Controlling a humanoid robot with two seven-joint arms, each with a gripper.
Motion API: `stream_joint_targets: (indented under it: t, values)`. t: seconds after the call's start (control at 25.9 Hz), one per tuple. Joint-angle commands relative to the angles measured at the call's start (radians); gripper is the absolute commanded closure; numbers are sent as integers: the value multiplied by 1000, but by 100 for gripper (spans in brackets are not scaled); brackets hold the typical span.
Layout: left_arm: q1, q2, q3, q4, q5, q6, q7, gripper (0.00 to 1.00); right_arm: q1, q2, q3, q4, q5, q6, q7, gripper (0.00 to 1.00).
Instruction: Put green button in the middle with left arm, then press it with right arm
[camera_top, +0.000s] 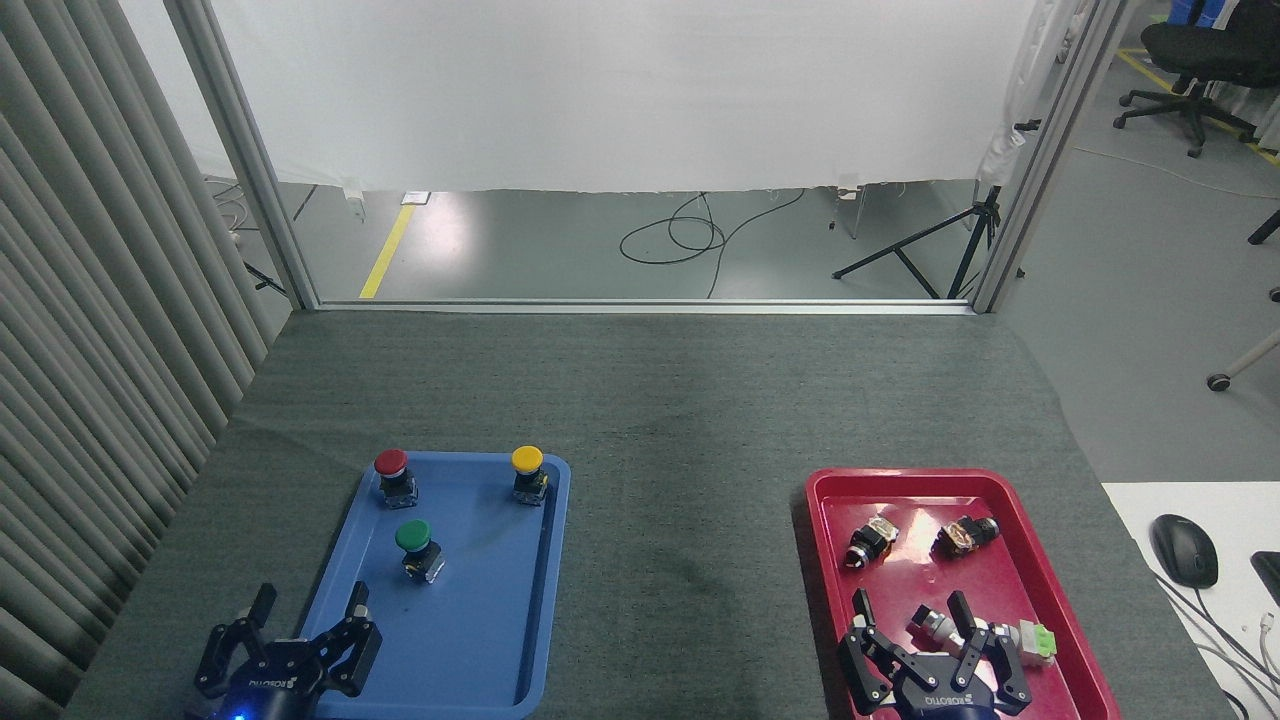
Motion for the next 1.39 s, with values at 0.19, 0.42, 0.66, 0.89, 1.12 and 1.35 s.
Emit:
stream_joint_targets:
  t: [0.19, 0.42, 0.66, 0.89, 1.12, 1.35]
  values:
    - [-4, -1, -2, 4, 0, 0, -1, 1, -1, 2, 1, 0, 1, 3, 5, 0]
    - [-4, 2, -2, 4, 0, -2, -1, 1, -3, -1, 1, 0, 1, 3, 5, 0]
    - [-13, 2, -5, 17, 1, -29, -2, 1, -1, 2, 1, 0, 1, 5, 9, 0]
    - [-120, 3, -51, 192, -12, -184, -65, 2, 2, -1, 1, 0, 1, 3, 9, 0]
    - [-217, 5, -127, 323, -17, -216, -74, 2, 3, -2, 1, 0, 1, 3, 9, 0]
    - [-329, -1, -163, 462, -19, -210, -65, 12, 3, 2, -2, 0, 1, 5, 11, 0]
